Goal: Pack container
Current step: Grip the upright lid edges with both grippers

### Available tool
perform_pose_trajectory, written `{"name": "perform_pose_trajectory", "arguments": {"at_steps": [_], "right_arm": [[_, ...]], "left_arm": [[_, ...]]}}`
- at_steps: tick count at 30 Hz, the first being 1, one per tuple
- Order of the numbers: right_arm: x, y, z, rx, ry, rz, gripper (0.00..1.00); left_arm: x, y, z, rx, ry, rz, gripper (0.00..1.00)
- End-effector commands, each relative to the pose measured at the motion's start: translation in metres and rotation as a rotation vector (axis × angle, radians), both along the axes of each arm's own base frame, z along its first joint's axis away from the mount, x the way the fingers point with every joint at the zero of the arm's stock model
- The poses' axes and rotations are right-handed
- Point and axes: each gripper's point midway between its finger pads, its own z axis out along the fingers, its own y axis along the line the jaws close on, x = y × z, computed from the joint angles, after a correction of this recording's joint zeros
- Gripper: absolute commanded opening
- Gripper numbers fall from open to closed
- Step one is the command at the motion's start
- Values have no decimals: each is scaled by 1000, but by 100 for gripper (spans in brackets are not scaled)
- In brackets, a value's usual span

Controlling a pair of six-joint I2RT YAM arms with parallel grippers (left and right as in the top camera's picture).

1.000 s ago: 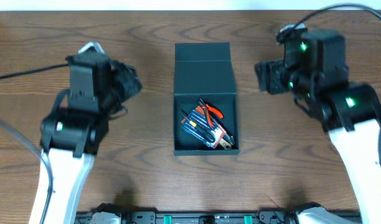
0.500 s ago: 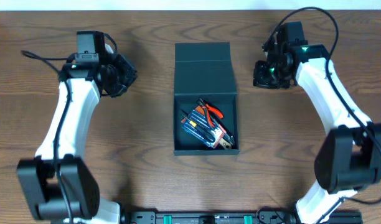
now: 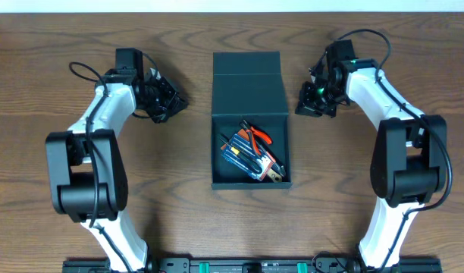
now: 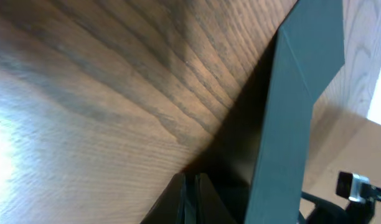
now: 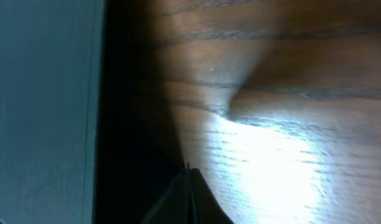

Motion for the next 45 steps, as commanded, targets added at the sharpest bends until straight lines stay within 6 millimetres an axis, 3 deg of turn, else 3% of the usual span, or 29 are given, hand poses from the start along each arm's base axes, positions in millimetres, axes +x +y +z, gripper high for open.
{"name": "perform_pose_trajectory", "arguments": {"at_steps": [1, 8, 19, 31, 38, 45], "right_arm": [[4, 5, -6, 49, 27, -35, 1], [13, 10, -9, 72, -1, -40, 1], [31, 24, -5, 93, -78, -49, 1], [24, 40, -28, 141, -48, 19, 1], [33, 41, -13, 143, -125, 60, 1], [42, 39, 31, 121, -274, 124, 1]], "left_arm": [[0, -12, -11, -74, 43, -6, 6], [-1, -32, -29, -129, 72, -38, 6], [14, -73, -19, -197, 11, -64, 6], [13, -82, -10, -256, -9, -98, 6], [27, -94, 13, -344, -132, -160, 6], [25, -99, 24, -375, -203, -237, 5]]}}
